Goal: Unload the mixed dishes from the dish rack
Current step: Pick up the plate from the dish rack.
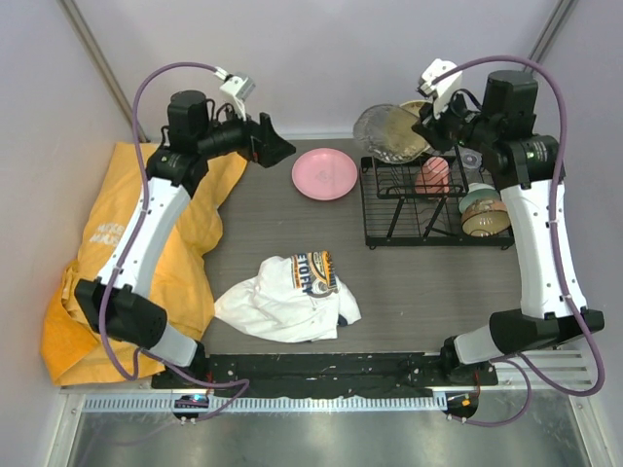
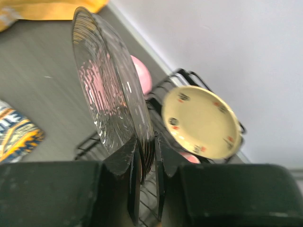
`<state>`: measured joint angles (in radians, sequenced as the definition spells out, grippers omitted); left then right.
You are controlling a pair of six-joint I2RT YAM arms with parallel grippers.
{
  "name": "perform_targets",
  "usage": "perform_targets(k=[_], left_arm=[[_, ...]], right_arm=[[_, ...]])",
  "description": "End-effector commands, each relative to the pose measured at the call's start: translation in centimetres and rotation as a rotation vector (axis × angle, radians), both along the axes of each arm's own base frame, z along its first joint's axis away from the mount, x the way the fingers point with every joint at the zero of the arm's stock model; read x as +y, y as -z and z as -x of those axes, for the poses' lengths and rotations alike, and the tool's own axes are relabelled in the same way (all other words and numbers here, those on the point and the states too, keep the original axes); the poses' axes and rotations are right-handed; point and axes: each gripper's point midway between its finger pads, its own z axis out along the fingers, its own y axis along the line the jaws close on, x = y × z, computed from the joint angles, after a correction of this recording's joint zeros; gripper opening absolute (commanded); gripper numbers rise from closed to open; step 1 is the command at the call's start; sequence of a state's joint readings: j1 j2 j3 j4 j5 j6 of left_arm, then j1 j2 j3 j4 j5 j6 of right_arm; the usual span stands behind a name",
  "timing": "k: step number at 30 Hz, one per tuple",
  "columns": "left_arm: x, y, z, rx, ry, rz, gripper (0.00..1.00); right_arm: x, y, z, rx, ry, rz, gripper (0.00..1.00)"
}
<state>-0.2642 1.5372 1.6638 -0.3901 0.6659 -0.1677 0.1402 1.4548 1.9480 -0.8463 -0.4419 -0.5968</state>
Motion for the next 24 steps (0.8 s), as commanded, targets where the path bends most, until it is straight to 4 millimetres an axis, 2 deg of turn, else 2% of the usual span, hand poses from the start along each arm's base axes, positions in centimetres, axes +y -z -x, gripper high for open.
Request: perform_targets(k=[1,3,7,17,20,21,23,24], left_arm=[[-4.0,-5.1,4.6,-0.181,0.186,0.087,0.96],[-5.6,-5.8,6.1,-0.227,0.225,0.080,0.97],[-7.0,-5.9,6.8,-0.233,0.250,0.074,0.97],[-9.0,-2.8,6.6,-0.219,0.266,0.002,0.90],[-9.2,-2.7,6.4,-0.220,0.265,-0.002,0.79],[-9.2,-2.6,6.3,-0.216,0.266,-0.003,0.68],[-9.2,-2.7,6.3,-0.220,0.262,-0.007,0.57],[-9.1,-2.6,6.3,-0.219,0.259,-0.008,0.43]], right_arm=[[4.4,-0.1,2.3,0.023,-0.106,-0.069,0.18],[5.5,0.7,2.6,0.048,-0.124,-0.072,0.18],[7.6,1.2,3.5,0.073,-0.175,-0.091,0.19],[10.7,1.1,5.5,0.123,-0.274,-0.159,0.19],[11.1,1.2,5.9,0.134,-0.287,-0.165,0.19],[11.1,1.4,5.9,0.137,-0.285,-0.164,0.20],[11.0,1.7,5.9,0.139,-0.279,-0.157,0.21],[10.8,1.8,5.7,0.134,-0.267,-0.152,0.22]])
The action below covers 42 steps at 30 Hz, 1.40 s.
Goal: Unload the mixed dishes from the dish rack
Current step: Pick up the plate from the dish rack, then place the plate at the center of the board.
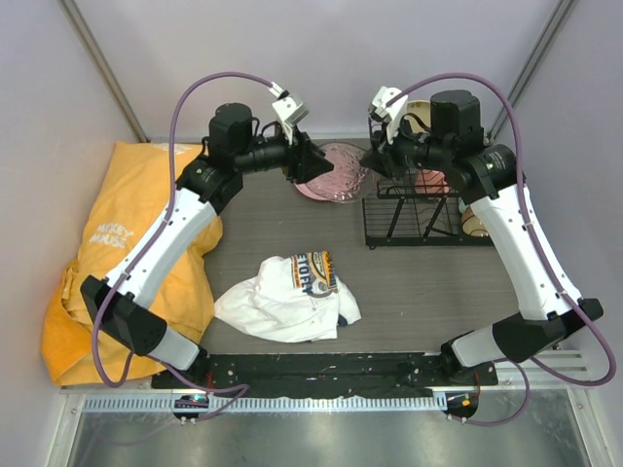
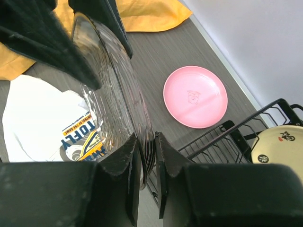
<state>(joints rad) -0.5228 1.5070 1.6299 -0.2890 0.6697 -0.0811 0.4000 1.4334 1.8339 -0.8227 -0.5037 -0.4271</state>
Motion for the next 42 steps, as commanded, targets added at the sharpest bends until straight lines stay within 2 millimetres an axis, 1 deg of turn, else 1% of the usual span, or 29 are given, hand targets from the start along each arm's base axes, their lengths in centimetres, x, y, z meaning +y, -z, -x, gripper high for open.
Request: perform_targets(k=[1,2,3,5,6,10,11,12,15,17,18,19,20,21,22,24,25,26,27,28,31,32,33,34,35,38,39,41,42], left_arm=[[0.2,-1.0,-0.4,-0.055,-0.022,0.004,0.35],[0.2,-0.6,-0.5,-0.051,-0.028,-0.001,0.24],[0.4,-0.6,-0.7,-0.053,-0.046,-0.003,0.09],[0.7,-0.5,-1.1,-0.056,-0.071,-0.007,0.00],[0.9,-0.1,-1.6,-0.054,-0.102,-0.018,0.00],[1.4,0.6,-3.0,-0.035,-0.157,-0.024,0.00],[1.4,1.1,-3.7,-0.017,-0.170,-0.022,0.00],[1.5,1.1,-4.0,0.005,-0.181,-0.010,0.00],[2.4,2.5,-6.5,0.068,-0.250,0.000,0.00],[4.0,3.0,-8.8,0.096,-0.316,0.017,0.00],[4.3,4.2,-10.3,0.127,-0.337,0.019,0.00],[5.7,4.2,-11.7,0.152,-0.379,0.041,0.00],[6.2,4.6,-12.7,0.175,-0.397,0.050,0.00],[6.4,6.7,-14.2,0.225,-0.412,0.041,0.00],[7.4,7.1,-15.4,0.261,-0.436,0.063,0.00],[7.8,7.8,-17.2,0.299,-0.441,0.080,0.00],[8.2,10.4,-18.7,0.357,-0.453,0.069,0.00],[8.2,9.9,-19.6,0.365,-0.457,0.089,0.00],[8.2,10.6,-20.3,0.386,-0.458,0.093,0.00],[8.2,13.5,-21.6,0.442,-0.468,0.079,0.00],[8.0,14.4,-23.9,0.488,-0.476,0.108,0.00],[7.7,17.6,-25.0,0.555,-0.483,0.095,0.00],[7.4,16.3,-26.0,0.553,-0.483,0.133,0.00],[7.1,16.7,-26.4,0.576,-0.472,0.145,0.00],[6.9,19.8,-27.3,0.634,-0.479,0.135,0.00],[6.2,19.9,-28.8,0.654,-0.489,0.177,0.00],[6.3,21.5,-29.4,0.674,-0.504,0.175,0.00],[6.3,22.0,-30.0,0.661,-0.527,0.174,0.00],[6.1,23.5,-30.2,0.678,-0.531,0.164,0.00]], right_arm=[[0.1,-1.6,0.4,-0.053,0.006,-0.037,0.23],[0.0,-1.1,0.3,-0.046,0.010,-0.027,0.24],[-0.2,-1.1,0.3,-0.051,0.016,-0.023,0.25],[-0.5,-0.7,0.3,-0.055,0.033,-0.013,0.29],[-0.7,-0.6,0.2,-0.059,0.041,-0.009,0.32],[-1.2,0.0,0.3,-0.067,0.061,0.001,0.33],[-1.3,0.2,0.5,-0.067,0.066,0.001,0.36],[-1.4,0.3,0.4,-0.067,0.074,0.006,0.43],[-2.4,0.4,0.2,-0.088,0.125,0.025,0.58],[-3.0,0.7,0.1,-0.096,0.154,0.040,0.62],[-3.4,0.3,0.5,-0.111,0.167,0.035,0.64],[-3.6,0.4,0.6,-0.114,0.176,0.038,0.65],[-3.8,0.7,0.7,-0.115,0.183,0.042,0.65],[-4.2,0.7,0.8,-0.119,0.200,0.046,0.66],[-4.6,0.3,1.2,-0.131,0.211,0.042,0.66],[-5.1,0.8,1.3,-0.133,0.232,0.050,0.67],[-5.5,0.4,1.8,-0.148,0.244,0.044,0.67],[-5.6,0.6,1.8,-0.148,0.252,0.045,0.67],[-5.7,0.6,2.0,-0.151,0.255,0.045,0.67],[-5.9,0.7,2.1,-0.152,0.264,0.047,0.68],[-6.4,1.2,2.2,-0.155,0.283,0.057,0.68],[-6.5,1.6,2.2,-0.150,0.285,0.067,0.68],[-6.6,1.9,2.2,-0.147,0.286,0.074,0.68],[-6.6,2.2,2.1,-0.145,0.287,0.081,0.68],[-6.8,2.8,2.0,-0.138,0.290,0.094,0.68],[-6.9,3.8,1.9,-0.128,0.297,0.113,0.68],[-7.0,4.1,1.8,-0.126,0.299,0.118,0.68],[-7.0,4.7,1.7,-0.121,0.299,0.124,0.68],[-7.1,4.8,1.6,-0.124,0.303,0.128,0.68]])
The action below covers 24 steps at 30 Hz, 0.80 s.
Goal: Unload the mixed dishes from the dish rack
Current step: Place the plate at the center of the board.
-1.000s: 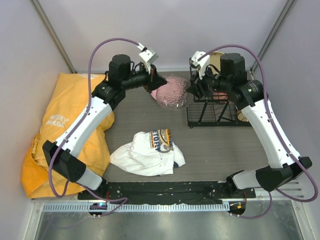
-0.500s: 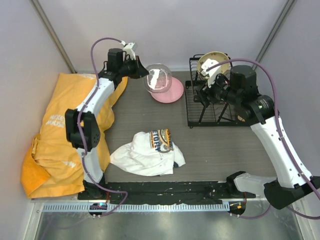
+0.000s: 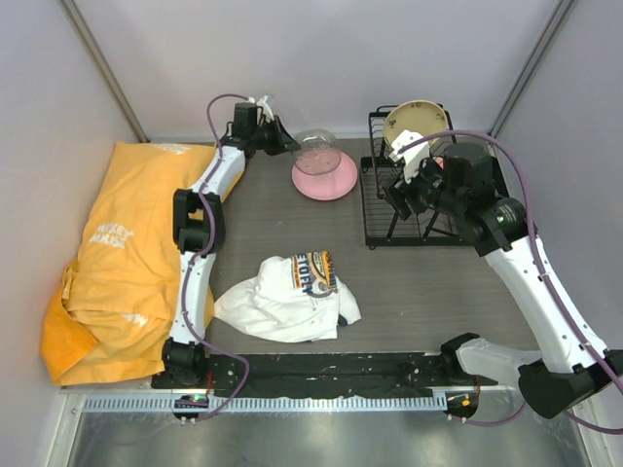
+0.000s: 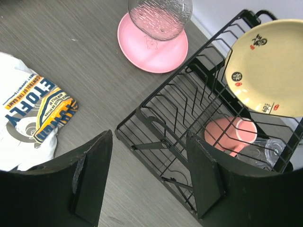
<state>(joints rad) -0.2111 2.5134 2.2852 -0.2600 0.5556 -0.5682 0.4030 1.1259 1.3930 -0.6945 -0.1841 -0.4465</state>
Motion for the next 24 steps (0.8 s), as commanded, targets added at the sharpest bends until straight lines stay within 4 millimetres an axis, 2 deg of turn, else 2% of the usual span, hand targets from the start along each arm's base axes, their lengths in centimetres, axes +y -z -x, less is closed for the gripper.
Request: perform_targets(k=[1,3,4,5,10,21,24], left_arm=[[-1.2,-1.2,-1.0,-0.012,-0.014,0.044,0.00],[-1.6,-0.8,-1.4,-0.016,-0.014,0.043,0.00],[-2.0,0.4,-1.3,0.001,-0.012,0.039,0.01],[-2.3,0.4,-1.3,-0.004,-0.004,0.040,0.06],[-3.8,2.6,-1.0,0.024,0.023,0.036,0.13],[-4.2,3.6,-0.8,0.035,0.033,0.021,0.19],[-4.2,3.6,-0.7,0.033,0.036,0.012,0.26]], right_arm=[[-0.3,-1.0,-0.8,-0.070,0.025,0.003,0.68],[-0.5,-1.0,-1.1,-0.084,0.042,0.002,0.68],[-0.6,-0.9,-1.2,-0.084,0.046,0.004,0.68],[-0.6,-1.2,-1.3,-0.093,0.051,0.000,0.68],[-1.4,-0.9,-2.0,-0.099,0.105,0.022,0.68],[-2.4,-0.7,-1.4,-0.115,0.131,0.044,0.68],[-2.5,-0.6,-1.4,-0.118,0.135,0.048,0.68]])
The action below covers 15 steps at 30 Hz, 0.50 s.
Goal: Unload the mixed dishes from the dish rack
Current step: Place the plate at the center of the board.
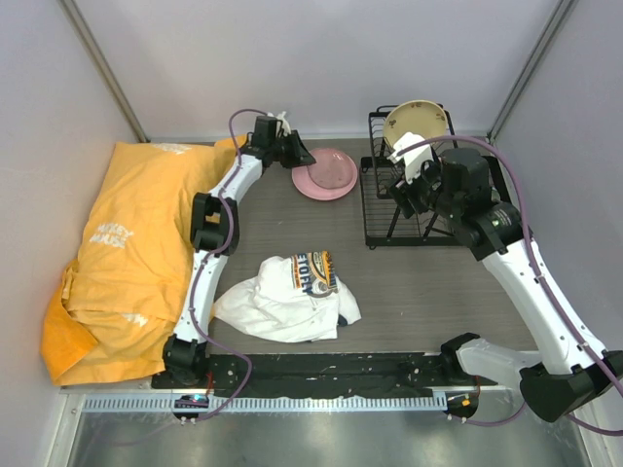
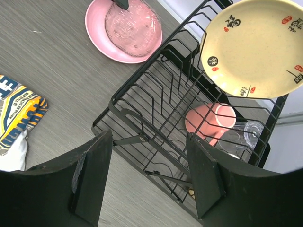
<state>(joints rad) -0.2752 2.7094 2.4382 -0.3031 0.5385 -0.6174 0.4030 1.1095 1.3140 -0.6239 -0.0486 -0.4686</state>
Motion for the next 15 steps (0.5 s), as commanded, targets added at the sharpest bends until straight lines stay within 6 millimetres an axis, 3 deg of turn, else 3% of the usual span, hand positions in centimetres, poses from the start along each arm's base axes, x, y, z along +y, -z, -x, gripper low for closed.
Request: perform_targets(k=[1,6,7,11,15], left_arm=[[0.2,-3.2,-0.8,-0.079,0.006,0.009,0.29],[0.5,-3.1,-0.4,-0.071,0.009,-0.007,0.45],[0.4,-3.6,-0.3,-0.078,0.012,-0.005,0.48],[0.3,-5.4,0.1,-0.094,0.026,0.007,0.75],[0.8,-7.2,0.7,-0.117,0.025,-0.014,0.89]], right_arm=[[-0.6,-2.1,0.1,-0.086,0.022,-0.012,0.68],[-2.2,-2.8,-1.1,-0.135,0.122,0.019,0.68],[-2.5,-3.0,-1.5,-0.145,0.140,0.027,0.68],[-3.5,-4.9,-3.2,-0.213,0.219,0.045,0.68],[-4.0,-6.1,-5.1,-0.260,0.269,0.093,0.68]])
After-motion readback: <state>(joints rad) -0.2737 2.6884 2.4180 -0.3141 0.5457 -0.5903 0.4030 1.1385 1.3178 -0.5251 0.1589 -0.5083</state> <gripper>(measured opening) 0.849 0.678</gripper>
